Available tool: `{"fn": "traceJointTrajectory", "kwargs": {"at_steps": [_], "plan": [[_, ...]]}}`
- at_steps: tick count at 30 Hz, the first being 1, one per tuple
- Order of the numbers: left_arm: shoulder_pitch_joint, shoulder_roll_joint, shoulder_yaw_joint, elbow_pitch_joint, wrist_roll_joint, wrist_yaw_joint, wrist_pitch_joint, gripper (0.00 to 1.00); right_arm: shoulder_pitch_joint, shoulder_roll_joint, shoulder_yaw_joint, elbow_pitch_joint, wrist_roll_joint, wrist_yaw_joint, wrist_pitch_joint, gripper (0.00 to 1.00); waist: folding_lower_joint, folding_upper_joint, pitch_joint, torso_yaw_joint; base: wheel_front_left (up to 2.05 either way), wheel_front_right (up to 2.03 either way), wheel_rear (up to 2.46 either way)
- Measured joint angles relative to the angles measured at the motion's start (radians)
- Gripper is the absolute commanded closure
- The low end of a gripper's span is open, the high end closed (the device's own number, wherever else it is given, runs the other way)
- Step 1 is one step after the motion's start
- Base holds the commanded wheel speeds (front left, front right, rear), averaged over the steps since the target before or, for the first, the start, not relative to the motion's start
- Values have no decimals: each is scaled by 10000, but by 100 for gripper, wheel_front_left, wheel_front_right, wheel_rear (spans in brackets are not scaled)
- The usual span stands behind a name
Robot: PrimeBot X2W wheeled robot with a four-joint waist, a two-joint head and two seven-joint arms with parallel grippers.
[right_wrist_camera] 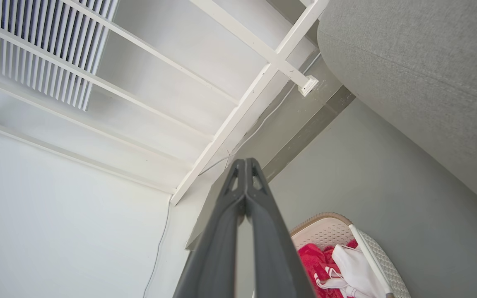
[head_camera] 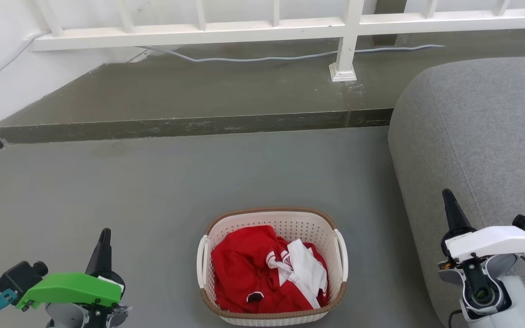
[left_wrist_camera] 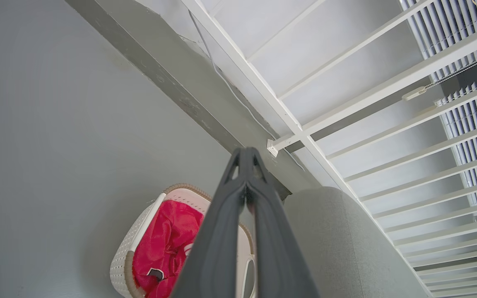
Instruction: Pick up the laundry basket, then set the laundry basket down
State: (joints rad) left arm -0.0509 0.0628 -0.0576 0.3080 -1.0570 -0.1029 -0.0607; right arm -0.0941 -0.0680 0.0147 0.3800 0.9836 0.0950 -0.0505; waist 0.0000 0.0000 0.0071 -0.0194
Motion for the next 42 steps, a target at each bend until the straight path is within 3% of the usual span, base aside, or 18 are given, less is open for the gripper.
{"fn": "traceJointTrajectory", "kwargs": {"at_steps": [42], "plan": [[-27, -182, 1110, -213, -4203, -127, 1350, 100, 9, 207, -1229, -681, 4719, 188, 1313, 100, 0, 0, -34, 152, 0, 0, 0]]}}
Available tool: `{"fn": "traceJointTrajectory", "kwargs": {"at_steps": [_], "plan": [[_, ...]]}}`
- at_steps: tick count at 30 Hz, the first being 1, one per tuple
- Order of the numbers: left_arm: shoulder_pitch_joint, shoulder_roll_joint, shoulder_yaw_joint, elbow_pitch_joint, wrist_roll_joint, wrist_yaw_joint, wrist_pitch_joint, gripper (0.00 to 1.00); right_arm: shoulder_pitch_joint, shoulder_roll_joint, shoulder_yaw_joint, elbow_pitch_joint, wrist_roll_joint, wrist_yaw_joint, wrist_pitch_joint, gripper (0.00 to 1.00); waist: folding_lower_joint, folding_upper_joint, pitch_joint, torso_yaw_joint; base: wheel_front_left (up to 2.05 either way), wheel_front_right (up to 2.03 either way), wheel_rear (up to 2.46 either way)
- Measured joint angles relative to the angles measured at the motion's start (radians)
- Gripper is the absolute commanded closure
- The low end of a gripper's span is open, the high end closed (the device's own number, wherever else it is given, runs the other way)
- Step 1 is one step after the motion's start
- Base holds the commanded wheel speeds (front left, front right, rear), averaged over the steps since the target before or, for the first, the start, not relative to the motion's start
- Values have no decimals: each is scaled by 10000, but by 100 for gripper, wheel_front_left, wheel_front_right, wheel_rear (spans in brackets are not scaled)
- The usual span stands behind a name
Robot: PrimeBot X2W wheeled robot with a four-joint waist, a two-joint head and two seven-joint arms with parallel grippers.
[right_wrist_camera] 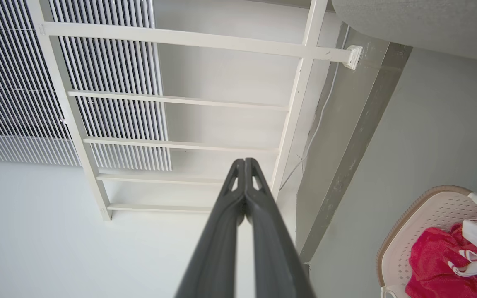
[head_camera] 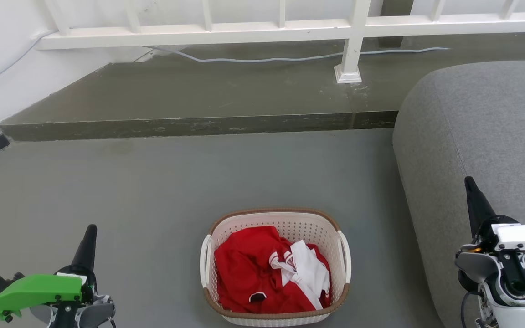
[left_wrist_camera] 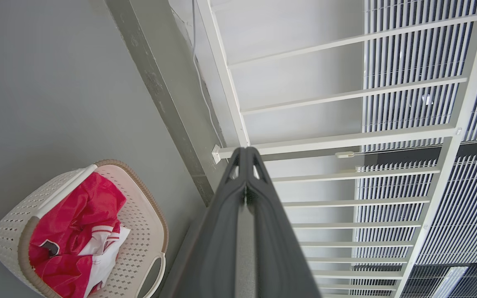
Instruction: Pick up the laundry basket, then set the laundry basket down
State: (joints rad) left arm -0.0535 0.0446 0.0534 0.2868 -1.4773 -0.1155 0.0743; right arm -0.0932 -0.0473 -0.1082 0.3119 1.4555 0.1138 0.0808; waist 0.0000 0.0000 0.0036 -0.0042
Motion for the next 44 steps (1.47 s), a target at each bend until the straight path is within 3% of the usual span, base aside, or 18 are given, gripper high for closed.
{"fn": "traceJointTrajectory", "kwargs": {"at_steps": [12, 44], "plan": [[-32, -69, 316, -48, -1214, -75, 395, 100, 5, 67, -362, -199, 1390, 8, 347, 100, 0, 0, -10, 42, 0, 0, 0], [-34, -77, 320, -79, -1214, -77, 395, 100, 11, 71, -359, -251, 1390, 36, 345, 100, 0, 0, -8, 42, 0, 0, 0]]}}
